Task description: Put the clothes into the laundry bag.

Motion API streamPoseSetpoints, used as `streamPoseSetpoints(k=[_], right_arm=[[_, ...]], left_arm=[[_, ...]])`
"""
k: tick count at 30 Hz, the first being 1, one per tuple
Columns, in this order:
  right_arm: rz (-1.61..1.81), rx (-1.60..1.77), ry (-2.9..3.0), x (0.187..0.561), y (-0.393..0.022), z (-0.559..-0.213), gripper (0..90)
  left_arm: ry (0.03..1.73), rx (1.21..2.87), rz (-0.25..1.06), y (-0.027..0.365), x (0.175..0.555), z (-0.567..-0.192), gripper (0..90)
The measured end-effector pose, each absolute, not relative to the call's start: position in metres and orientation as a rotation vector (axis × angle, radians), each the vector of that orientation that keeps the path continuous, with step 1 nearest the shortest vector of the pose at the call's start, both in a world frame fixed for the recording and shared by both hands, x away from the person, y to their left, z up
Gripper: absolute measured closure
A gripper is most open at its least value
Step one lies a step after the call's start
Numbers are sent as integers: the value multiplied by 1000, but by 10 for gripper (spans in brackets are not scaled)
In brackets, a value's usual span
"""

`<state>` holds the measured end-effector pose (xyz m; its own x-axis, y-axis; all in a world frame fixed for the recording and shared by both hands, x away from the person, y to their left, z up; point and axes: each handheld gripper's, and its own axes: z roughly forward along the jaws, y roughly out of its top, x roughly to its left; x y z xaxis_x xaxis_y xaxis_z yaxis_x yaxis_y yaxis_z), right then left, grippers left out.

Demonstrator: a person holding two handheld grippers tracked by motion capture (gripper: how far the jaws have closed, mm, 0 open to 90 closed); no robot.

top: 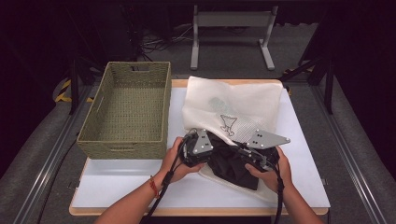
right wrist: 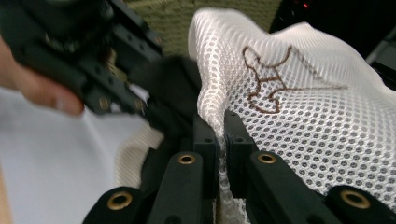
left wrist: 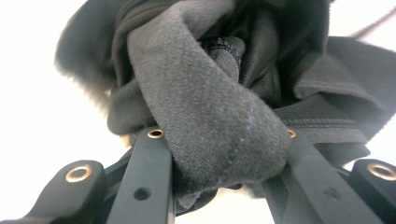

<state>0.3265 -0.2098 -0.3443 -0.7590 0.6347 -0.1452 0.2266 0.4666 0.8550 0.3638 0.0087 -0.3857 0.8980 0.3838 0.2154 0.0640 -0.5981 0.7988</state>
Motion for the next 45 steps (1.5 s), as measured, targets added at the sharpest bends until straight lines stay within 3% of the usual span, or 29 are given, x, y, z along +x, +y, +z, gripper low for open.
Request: streamPoseSetpoints(k=[6,10,15,17,20,25,29,34,39,45], right_arm=[[1277,682,2316,319,-196,-339,868],[1276,706,2361,320,-195,-345,869],[1248,740,2392,321,-200,-353,868],[1230,755,2404,323,-204,-356,868],[1189,761,2428,324,-210,-361,867],[1171,769,2414,324,-216,-361,868],[1178,772,2393,323,-218,-359,868],[1173,764,2381,323,-217,-359,868],[1160,753,2405,325,-215,-362,866],[1150,764,2431,328,-215,-367,866]], left_arm=[[427,2082,372,-5,382,-399,716],[565,1995,375,-6,404,-416,716],[642,1930,514,-10,416,-424,713],[666,1916,474,-9,418,-424,703],[636,1936,485,-6,412,-421,625],[482,1986,364,8,394,-412,299],[379,2049,357,17,378,-406,143],[330,2081,301,23,362,-413,77],[373,2139,263,-6,367,-433,0],[447,2178,268,-38,373,-447,29]])
